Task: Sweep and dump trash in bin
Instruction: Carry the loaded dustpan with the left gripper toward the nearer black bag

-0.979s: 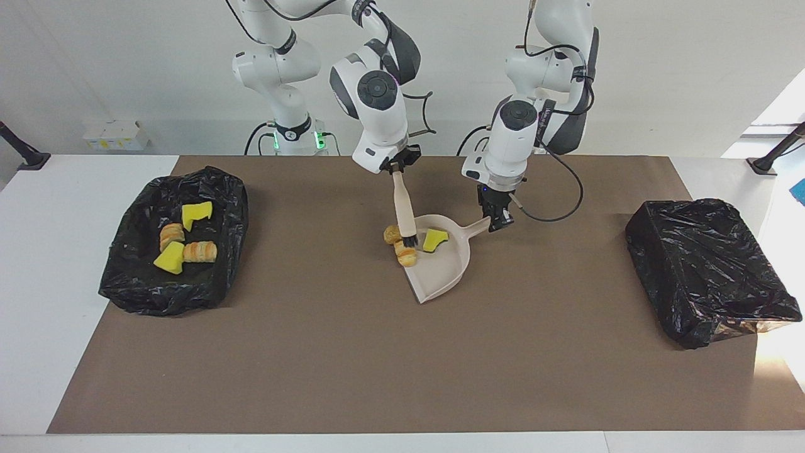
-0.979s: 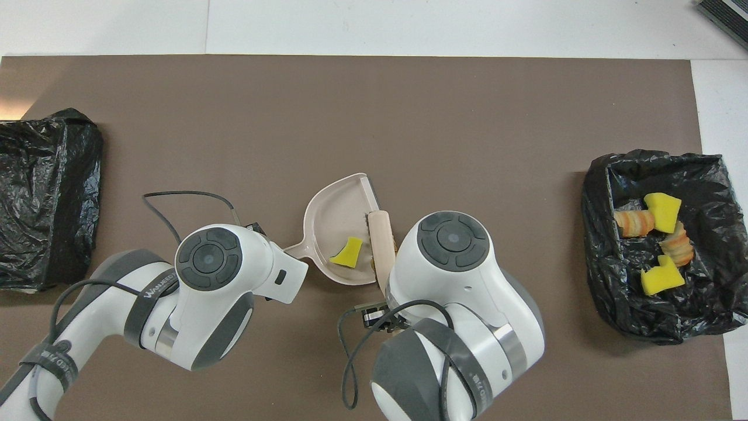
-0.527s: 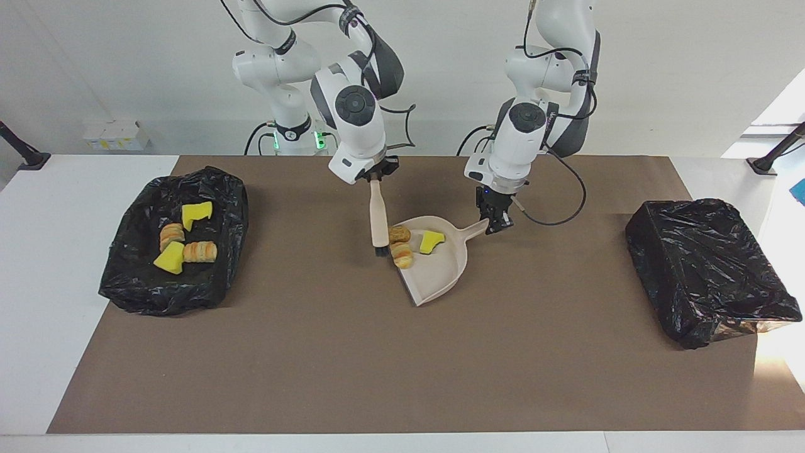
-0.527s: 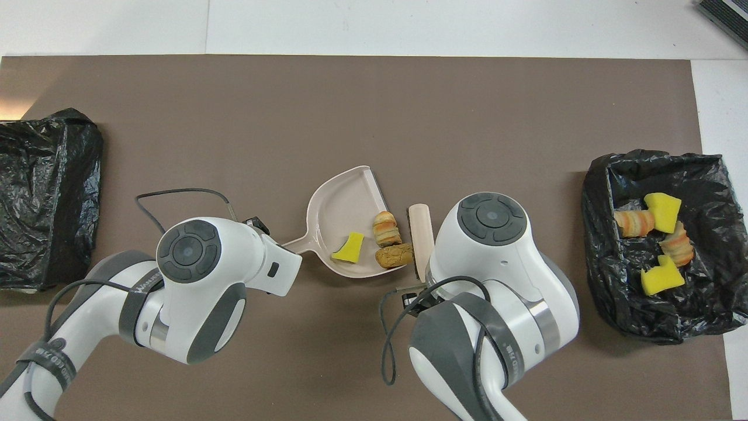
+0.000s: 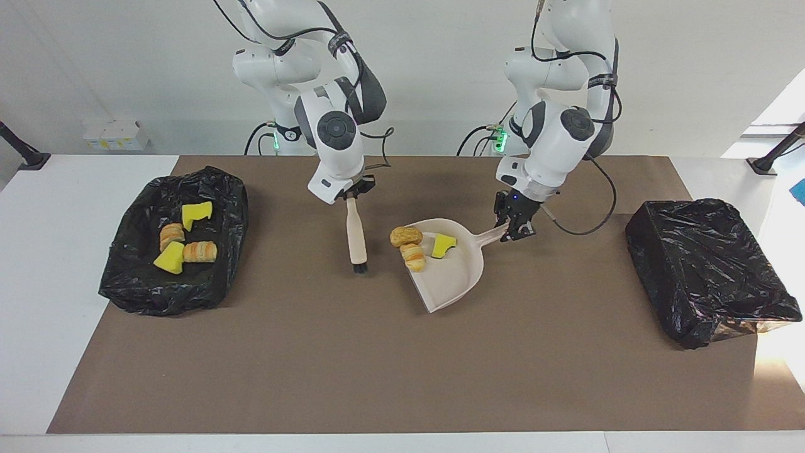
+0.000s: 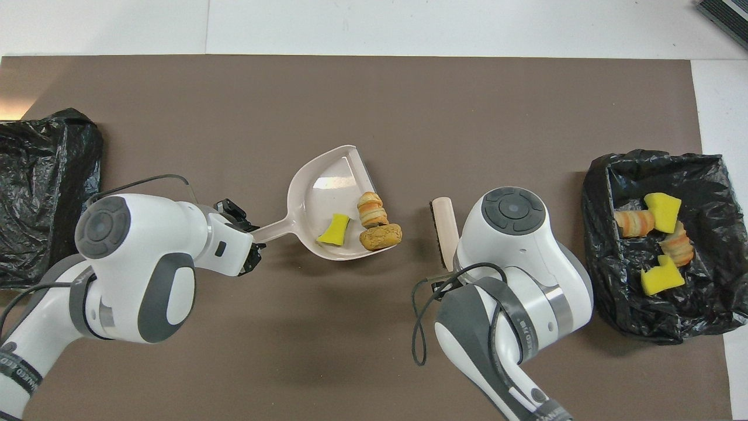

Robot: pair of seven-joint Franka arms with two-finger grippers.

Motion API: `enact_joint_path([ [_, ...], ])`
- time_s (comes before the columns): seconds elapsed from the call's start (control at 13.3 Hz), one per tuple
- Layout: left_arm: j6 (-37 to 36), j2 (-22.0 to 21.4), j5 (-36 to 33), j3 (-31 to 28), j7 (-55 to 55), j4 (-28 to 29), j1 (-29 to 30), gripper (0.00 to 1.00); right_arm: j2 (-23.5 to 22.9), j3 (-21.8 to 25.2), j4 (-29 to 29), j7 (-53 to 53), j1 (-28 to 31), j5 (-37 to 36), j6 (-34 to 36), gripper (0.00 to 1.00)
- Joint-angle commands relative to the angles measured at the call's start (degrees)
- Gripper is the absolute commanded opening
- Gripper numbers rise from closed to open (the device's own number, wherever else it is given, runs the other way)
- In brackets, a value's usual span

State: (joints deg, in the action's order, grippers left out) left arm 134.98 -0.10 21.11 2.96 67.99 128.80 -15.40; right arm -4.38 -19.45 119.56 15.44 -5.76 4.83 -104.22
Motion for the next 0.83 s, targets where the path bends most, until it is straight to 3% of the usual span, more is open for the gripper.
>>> enact_joint_path([
  [0.0, -0.33, -1.65, 8.3, 0.46, 11.33, 0.22, 4.48, 0.0, 2.87, -0.85, 3.39, 0.02, 0.22, 0.09, -0.54, 0.0],
  [0.3, -6.72, -2.62, 10.88, 0.29, 17.61, -3.19, 10.29, 0.0, 7.18, -0.85, 8.4, 3.7, -6.26, 4.39, -3.25, 0.0],
  [0.6, -19.12, -2.54, 9.91, -0.24, 17.62, -11.54, 15.91, 0.0, 7.19, -0.85, 8.59, 15.45, -14.95, 10.35, -4.75, 0.0],
  [0.75, -20.2, -2.88, 5.55, -0.24, 17.62, -13.75, 17.59, 0.0, 6.14, -0.85, 8.58, 24.16, -21.1, 10.9, -9.23, 0.0],
])
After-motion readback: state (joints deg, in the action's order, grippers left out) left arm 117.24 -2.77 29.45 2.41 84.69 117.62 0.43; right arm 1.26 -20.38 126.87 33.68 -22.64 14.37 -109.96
